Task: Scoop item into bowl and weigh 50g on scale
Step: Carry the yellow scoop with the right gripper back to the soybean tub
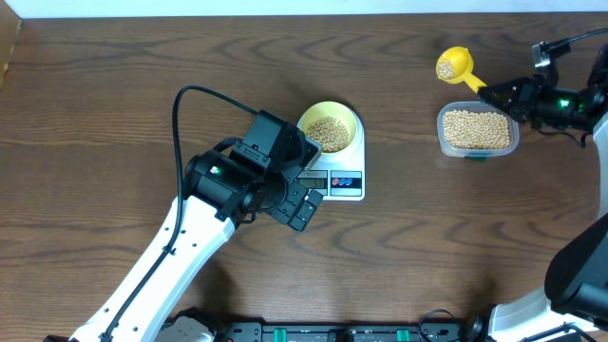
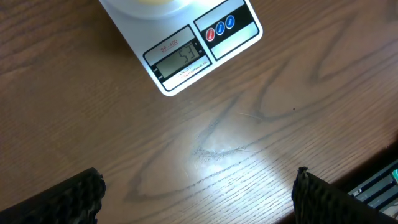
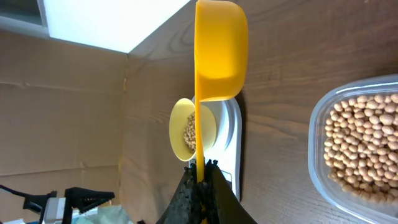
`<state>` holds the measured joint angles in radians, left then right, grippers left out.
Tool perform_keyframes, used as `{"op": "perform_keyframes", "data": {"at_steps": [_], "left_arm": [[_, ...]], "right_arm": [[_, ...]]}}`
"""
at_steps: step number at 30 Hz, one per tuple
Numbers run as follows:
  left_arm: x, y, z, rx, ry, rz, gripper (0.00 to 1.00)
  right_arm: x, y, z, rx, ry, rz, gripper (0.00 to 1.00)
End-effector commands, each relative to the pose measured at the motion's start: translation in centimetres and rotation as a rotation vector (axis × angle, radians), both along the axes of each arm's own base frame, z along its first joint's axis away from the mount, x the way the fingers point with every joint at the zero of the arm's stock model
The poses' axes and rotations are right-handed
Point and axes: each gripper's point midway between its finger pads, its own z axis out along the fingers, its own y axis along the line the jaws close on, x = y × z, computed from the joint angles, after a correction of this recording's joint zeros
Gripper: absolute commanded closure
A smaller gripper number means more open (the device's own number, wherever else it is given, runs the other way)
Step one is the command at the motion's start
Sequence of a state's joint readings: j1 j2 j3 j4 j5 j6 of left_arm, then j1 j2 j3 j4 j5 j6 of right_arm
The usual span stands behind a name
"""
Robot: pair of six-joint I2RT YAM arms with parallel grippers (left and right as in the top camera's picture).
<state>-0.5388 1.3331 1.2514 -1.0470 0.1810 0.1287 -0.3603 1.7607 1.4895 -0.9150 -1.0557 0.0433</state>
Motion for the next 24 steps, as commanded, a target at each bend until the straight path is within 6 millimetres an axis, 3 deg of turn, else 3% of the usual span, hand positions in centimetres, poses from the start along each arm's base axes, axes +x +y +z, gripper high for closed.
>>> {"op": "perform_keyframes", "data": {"at_steps": [1,15,24], "left_arm": [[0.1,-0.1,0.6,-0.007,-0.018,-0.002,0.02],[0.1,-0.1,0.6,-0.007,-0.018,-0.002,0.02],[0.1,-0.1,0.6,-0.007,-0.018,-0.002,0.02]], "right_arm": [[0.3,-0.1,1.1,0.026,-0.024,0.005,0.99],[0.2,-0.6,0.4,0.024,0.047,-0.046,0.99],[-2.4,-2.0,-0.6,0.017,0.114,-0.04,0.99]]}}
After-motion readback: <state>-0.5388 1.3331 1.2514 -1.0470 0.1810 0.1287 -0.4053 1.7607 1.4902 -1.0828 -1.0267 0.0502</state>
